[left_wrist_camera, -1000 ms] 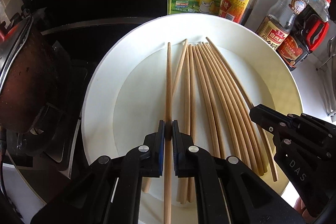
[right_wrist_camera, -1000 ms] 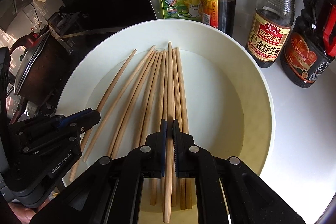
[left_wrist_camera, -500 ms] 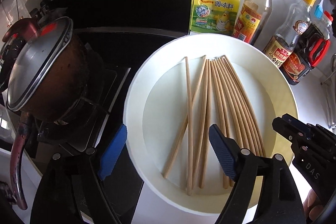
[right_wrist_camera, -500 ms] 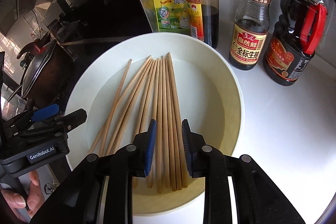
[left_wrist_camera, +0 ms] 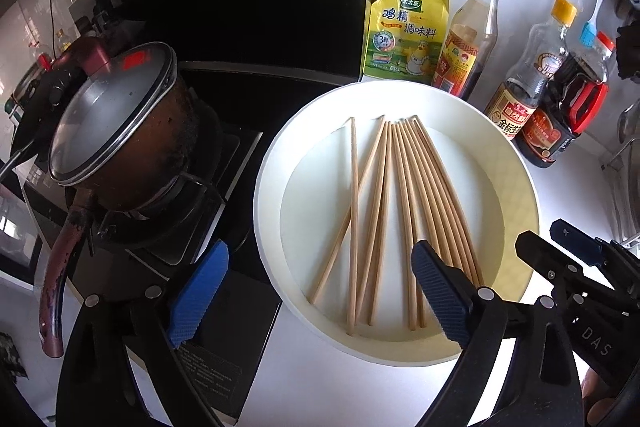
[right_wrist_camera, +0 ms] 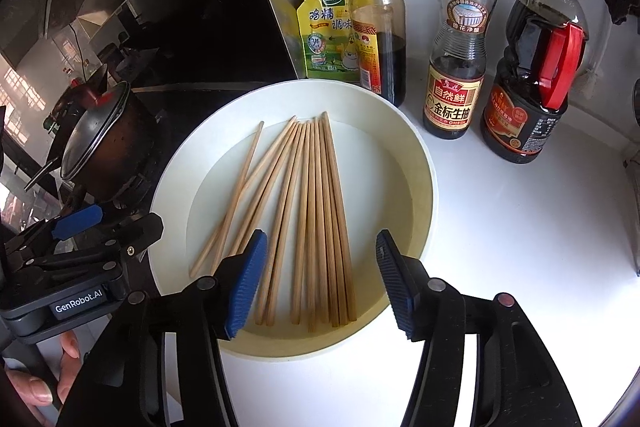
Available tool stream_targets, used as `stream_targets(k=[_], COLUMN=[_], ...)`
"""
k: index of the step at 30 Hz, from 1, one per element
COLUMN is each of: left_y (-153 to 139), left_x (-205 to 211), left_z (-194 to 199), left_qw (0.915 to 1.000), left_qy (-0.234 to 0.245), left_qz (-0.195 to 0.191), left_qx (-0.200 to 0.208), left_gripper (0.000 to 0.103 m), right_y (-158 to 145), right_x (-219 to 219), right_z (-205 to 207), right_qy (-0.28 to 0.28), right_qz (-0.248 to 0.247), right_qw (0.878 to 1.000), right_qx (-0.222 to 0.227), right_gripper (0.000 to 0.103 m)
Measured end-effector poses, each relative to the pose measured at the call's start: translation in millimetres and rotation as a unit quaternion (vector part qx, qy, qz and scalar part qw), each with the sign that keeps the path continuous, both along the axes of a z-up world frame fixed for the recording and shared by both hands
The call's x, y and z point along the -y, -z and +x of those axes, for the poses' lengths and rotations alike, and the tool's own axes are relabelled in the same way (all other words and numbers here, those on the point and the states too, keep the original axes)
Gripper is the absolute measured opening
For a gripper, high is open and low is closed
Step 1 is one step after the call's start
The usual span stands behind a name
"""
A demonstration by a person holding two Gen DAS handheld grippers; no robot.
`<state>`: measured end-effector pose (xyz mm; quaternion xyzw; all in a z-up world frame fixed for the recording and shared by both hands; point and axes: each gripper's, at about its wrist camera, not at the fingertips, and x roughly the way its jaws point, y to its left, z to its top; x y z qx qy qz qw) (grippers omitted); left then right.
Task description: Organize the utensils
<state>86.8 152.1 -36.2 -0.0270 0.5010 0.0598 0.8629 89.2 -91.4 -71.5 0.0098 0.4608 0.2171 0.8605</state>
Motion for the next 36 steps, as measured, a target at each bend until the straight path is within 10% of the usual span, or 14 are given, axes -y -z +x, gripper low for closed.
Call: stream_targets(k=[36], left_y=[-33.9], left_x=[24.5], left_z=[-27.5], left_qw=[0.9995], left_qy=[0.005], left_qz=[-0.002], left_qx=[0.031], left_gripper=[0.096], right_y=[-12.8], right_x=[22.5], right_z=[-24.7], right_qy=[0.013], right_qz=[-0.016], right_qw=[1.0], right_qx=[0.006], right_gripper=[0.064])
